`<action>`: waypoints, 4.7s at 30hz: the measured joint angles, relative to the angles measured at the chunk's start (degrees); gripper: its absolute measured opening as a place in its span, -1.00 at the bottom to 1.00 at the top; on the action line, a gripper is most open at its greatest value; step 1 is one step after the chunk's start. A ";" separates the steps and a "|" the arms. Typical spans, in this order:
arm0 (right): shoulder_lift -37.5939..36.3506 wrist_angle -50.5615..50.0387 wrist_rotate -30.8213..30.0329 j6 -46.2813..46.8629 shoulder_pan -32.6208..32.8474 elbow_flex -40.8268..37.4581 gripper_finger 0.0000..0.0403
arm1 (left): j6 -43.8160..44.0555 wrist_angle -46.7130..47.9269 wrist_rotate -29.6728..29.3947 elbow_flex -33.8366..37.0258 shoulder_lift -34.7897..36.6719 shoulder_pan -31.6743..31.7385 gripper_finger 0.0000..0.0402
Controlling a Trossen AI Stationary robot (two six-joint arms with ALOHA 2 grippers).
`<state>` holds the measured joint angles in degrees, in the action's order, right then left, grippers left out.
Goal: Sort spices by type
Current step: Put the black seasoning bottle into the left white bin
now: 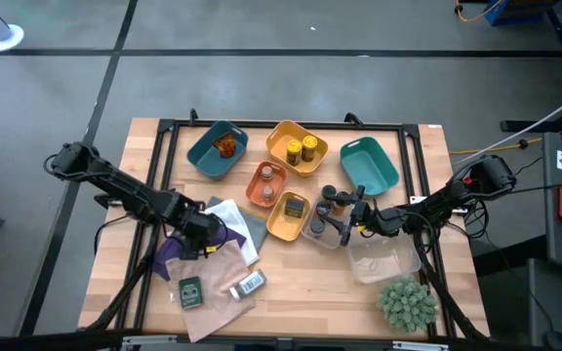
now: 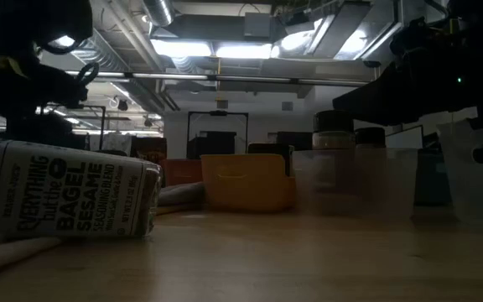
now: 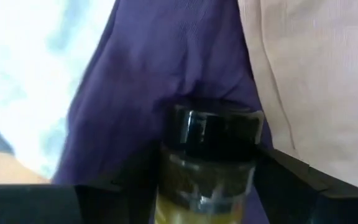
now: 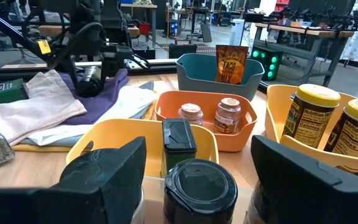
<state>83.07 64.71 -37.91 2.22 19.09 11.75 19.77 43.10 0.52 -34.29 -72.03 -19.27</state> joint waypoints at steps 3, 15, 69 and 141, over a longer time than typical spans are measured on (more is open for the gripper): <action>0.00 0.01 0.00 0.00 0.00 0.00 0.44 | 2.96 -3.47 0.01 1.90 -0.17 -0.02 0.10; 0.00 0.33 0.04 -4.63 0.01 1.98 0.44 | 5.28 -4.34 0.74 -0.01 -0.24 0.26 -0.06; -4.29 -25.86 1.47 -2.50 7.02 24.08 0.44 | -16.59 -98.19 -8.02 -11.99 -23.06 11.80 -0.01; 2.84 -27.70 21.88 0.45 -2.62 30.75 -0.25 | -17.81 -99.26 -8.03 -11.99 -22.95 9.79 0.22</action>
<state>85.91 37.01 -16.03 2.67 16.47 42.50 1.96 -56.16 -7.51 -46.28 -94.98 -9.47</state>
